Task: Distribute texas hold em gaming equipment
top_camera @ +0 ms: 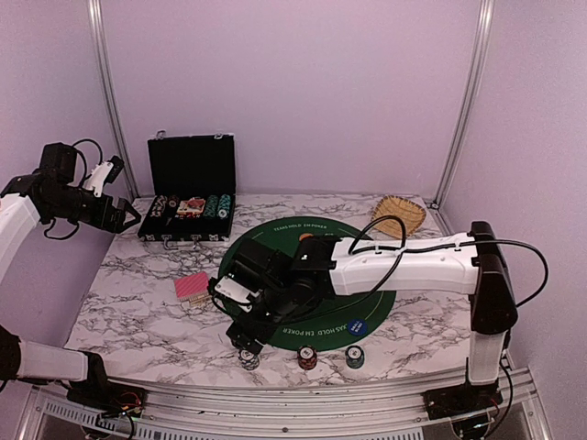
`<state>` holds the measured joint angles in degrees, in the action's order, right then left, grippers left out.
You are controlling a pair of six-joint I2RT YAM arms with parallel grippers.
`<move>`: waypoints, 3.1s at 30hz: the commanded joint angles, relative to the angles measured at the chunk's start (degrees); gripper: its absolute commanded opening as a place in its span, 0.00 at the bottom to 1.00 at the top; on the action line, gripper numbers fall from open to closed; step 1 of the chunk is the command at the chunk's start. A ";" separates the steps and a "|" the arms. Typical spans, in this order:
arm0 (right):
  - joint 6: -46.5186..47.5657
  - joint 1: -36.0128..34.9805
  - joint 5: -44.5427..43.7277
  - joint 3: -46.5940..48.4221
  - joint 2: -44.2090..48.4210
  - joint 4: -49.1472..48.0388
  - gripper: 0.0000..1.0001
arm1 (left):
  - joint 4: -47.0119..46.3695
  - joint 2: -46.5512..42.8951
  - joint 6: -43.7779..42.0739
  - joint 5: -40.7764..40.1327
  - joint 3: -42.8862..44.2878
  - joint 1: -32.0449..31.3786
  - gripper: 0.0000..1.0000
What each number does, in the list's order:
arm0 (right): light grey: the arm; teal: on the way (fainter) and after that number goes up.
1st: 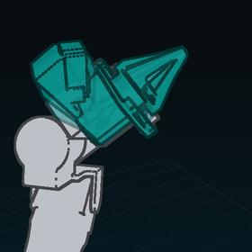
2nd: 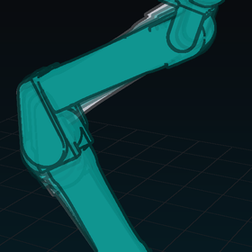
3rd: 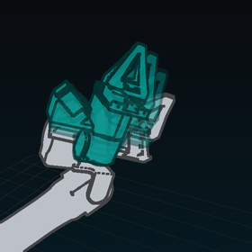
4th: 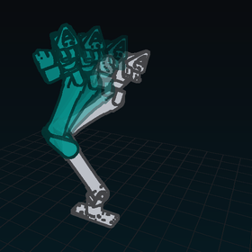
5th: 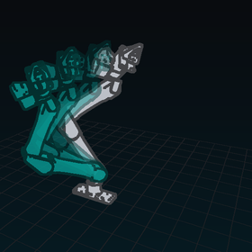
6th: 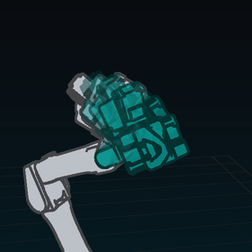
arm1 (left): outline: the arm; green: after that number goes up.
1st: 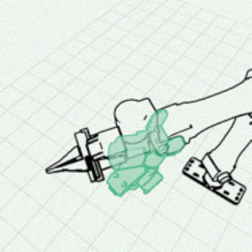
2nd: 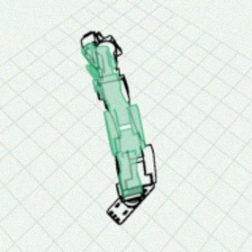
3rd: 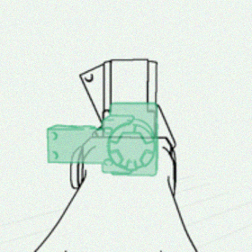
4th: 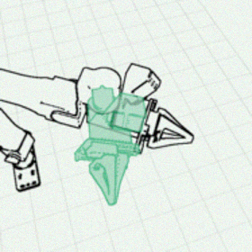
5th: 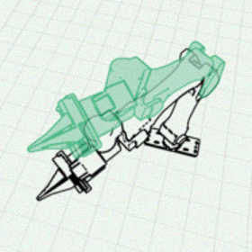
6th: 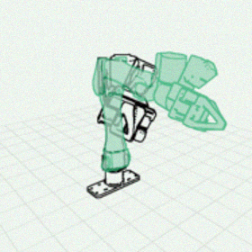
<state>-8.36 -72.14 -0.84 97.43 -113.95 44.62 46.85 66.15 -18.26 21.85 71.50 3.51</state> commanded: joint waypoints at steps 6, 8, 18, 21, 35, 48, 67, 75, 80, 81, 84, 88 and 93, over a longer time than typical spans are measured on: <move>0.17 -2.57 4.35 2.58 -5.58 -0.55 0.91 | 2.57 -2.21 0.06 1.17 0.83 0.21 0.99; 0.41 -2.61 3.72 2.34 -6.38 -1.26 0.90 | 2.67 -2.01 0.07 0.95 0.87 0.25 0.99; 0.97 -2.57 2.81 2.66 -8.84 -2.41 0.80 | 2.87 -1.86 -0.22 0.97 0.86 0.21 0.99; 1.13 -2.61 2.89 2.75 -9.32 -2.59 0.77 | 2.81 -1.69 -0.05 1.00 0.85 0.27 0.99; 2.21 -2.57 3.83 2.20 -10.06 -3.29 0.60 | 2.81 -1.81 -0.06 0.30 1.08 0.24 0.99; 2.99 -2.57 5.47 1.38 -10.26 -2.93 0.55 | 2.81 -1.68 -0.13 0.15 1.06 0.24 0.99; 3.92 -2.50 6.29 0.31 -10.55 -1.87 0.52 | 2.80 -1.31 -0.22 0.55 1.37 0.25 0.99; 4.06 -2.39 5.35 0.81 -10.27 -1.39 0.50 | 2.81 -1.46 -0.43 0.56 1.71 0.23 0.99; 3.76 -2.31 4.89 0.96 -10.06 -1.47 0.40 | 2.81 -1.78 -0.58 0.40 1.51 0.24 0.99; 3.72 -2.30 4.88 0.86 -10.13 -1.47 0.39 | 2.81 -1.88 -0.55 0.33 1.53 0.21 0.99; 3.76 -2.29 5.15 0.51 -10.24 -1.55 0.44 | 2.81 -2.06 -0.73 0.38 1.43 0.20 0.99; 3.71 -2.22 4.81 0.02 -10.18 -1.76 0.50 | 2.81 -2.02 -0.78 0.31 1.45 0.21 0.99; 3.70 -1.95 4.71 -0.52 -10.06 -2.14 0.50 | 2.81 -2.09 -0.80 0.17 1.52 0.24 0.99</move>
<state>-4.45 -74.35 4.56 97.25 -123.55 42.50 48.29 64.90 -18.48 22.00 71.50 3.51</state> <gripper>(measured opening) 0.503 0.989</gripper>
